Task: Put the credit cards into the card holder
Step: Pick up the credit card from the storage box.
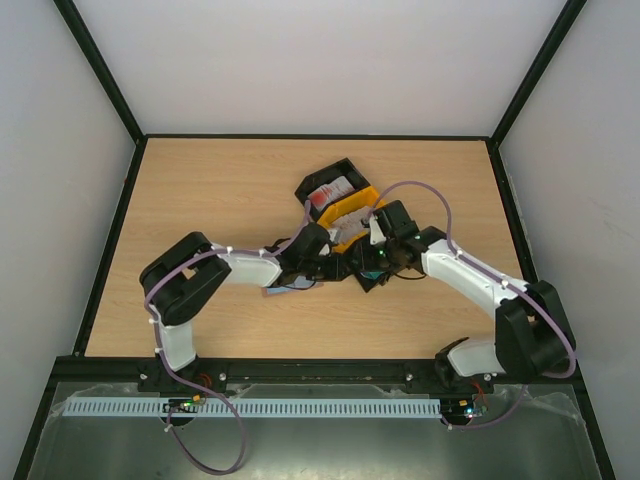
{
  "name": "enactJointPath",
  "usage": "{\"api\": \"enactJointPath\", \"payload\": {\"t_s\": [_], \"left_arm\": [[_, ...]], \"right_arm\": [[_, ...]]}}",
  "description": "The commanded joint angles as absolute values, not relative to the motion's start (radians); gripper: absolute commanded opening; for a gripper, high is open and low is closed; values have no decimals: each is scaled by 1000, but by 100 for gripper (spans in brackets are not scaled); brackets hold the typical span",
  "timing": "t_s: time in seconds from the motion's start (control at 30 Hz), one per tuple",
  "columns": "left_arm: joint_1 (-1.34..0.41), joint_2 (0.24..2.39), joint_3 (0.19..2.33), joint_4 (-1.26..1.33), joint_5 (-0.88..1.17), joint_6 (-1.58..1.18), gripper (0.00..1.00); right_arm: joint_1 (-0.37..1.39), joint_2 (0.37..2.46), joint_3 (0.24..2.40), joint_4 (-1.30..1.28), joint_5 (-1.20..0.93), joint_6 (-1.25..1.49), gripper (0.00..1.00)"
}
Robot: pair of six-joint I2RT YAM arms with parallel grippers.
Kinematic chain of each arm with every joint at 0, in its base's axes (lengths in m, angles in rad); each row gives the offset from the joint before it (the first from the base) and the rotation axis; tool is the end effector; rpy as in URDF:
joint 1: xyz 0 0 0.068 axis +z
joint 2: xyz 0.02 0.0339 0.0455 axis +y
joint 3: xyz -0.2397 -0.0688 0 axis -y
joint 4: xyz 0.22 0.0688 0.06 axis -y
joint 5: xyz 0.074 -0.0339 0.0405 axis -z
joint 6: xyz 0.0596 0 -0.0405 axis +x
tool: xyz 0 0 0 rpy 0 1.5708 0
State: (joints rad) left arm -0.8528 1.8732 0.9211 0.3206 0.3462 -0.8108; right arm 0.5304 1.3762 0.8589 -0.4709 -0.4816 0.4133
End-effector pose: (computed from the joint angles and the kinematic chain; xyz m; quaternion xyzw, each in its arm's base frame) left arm 0.2301 -0.2941 0.1211 0.0964 0.8766 -0.4330 0.1867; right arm 0.2140 0.1575 0.1861 -0.1228 0.9246 0.3302 0.1446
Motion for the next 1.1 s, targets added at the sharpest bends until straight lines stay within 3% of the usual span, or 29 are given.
{"api": "enactJointPath", "payload": {"t_s": [0.0, 0.3, 0.47, 0.7, 0.9, 1.07], "left_arm": [[-856, 1809, 903, 297, 284, -788, 22], [-842, 1756, 861, 273, 218, -814, 23], [-825, 1756, 845, 281, 233, -822, 23], [-823, 1781, 855, 287, 260, -822, 23], [-822, 1787, 862, 281, 262, -812, 22], [-821, 1788, 862, 276, 263, -806, 22]], "right_arm": [[532, 1315, 864, -484, -405, 416, 35], [568, 1284, 836, -563, -275, 375, 45], [597, 1273, 835, -636, -273, 396, 34], [646, 1294, 814, -641, -246, 410, 34], [656, 1327, 828, -637, -186, 413, 17], [658, 1350, 839, -654, -149, 413, 15]]}}
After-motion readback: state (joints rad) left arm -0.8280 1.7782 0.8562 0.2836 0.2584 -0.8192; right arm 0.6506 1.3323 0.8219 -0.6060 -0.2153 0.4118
